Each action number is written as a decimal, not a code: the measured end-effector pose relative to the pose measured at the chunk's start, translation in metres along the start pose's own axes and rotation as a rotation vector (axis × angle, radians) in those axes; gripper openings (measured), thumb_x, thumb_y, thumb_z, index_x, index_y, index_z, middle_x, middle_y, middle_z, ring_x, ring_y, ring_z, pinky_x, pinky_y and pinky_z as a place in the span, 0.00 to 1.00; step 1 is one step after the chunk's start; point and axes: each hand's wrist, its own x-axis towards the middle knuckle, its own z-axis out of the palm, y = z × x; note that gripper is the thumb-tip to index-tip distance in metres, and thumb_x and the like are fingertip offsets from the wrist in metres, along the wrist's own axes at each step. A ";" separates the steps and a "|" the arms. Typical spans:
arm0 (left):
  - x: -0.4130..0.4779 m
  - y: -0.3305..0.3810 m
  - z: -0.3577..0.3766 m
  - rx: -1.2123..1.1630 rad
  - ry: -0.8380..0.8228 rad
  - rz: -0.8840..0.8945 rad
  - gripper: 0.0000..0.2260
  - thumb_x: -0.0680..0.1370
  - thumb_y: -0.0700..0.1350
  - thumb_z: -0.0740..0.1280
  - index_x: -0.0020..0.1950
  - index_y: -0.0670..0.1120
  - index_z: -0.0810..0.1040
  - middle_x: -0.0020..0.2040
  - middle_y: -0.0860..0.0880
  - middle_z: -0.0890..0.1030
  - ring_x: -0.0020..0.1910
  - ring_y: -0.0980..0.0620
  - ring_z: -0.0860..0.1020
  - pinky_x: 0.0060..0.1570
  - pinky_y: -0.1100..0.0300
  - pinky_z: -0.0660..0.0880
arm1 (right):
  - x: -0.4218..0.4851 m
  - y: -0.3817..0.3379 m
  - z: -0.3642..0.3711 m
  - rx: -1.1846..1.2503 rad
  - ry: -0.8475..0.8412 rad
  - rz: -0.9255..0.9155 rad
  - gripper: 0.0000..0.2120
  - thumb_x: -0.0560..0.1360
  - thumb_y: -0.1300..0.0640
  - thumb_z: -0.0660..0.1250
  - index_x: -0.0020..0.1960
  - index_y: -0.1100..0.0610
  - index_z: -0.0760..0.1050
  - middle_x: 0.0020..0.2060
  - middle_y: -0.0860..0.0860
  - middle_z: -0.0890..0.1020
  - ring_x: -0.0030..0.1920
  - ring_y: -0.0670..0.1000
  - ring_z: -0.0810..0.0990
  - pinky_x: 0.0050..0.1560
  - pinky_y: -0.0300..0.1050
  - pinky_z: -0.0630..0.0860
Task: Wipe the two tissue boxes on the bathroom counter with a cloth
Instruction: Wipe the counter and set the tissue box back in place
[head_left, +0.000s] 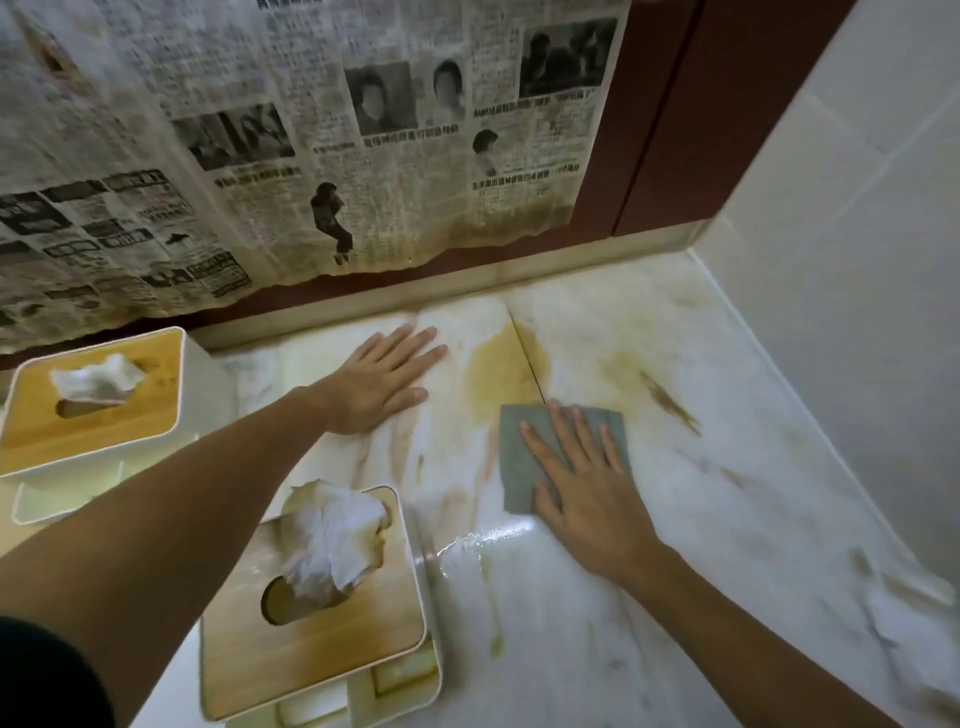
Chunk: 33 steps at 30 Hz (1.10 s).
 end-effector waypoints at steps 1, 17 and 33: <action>0.000 0.000 0.001 0.006 0.009 -0.002 0.27 0.83 0.61 0.45 0.80 0.58 0.40 0.80 0.57 0.38 0.79 0.52 0.36 0.75 0.53 0.39 | 0.003 -0.003 -0.001 0.003 0.007 0.038 0.31 0.77 0.48 0.51 0.80 0.48 0.56 0.80 0.56 0.54 0.80 0.59 0.52 0.76 0.59 0.50; 0.002 0.001 0.005 0.009 0.039 -0.004 0.30 0.80 0.64 0.39 0.80 0.57 0.42 0.81 0.56 0.39 0.79 0.51 0.38 0.75 0.51 0.40 | 0.126 0.027 -0.018 0.057 -0.052 0.528 0.34 0.80 0.37 0.44 0.81 0.48 0.38 0.79 0.63 0.40 0.79 0.63 0.38 0.77 0.61 0.38; 0.002 0.004 -0.001 0.021 -0.022 -0.037 0.29 0.81 0.63 0.43 0.80 0.55 0.39 0.80 0.56 0.37 0.79 0.51 0.37 0.76 0.51 0.40 | 0.062 -0.010 -0.006 -0.029 -0.112 -0.222 0.25 0.83 0.41 0.43 0.79 0.36 0.43 0.81 0.51 0.43 0.80 0.55 0.40 0.79 0.55 0.40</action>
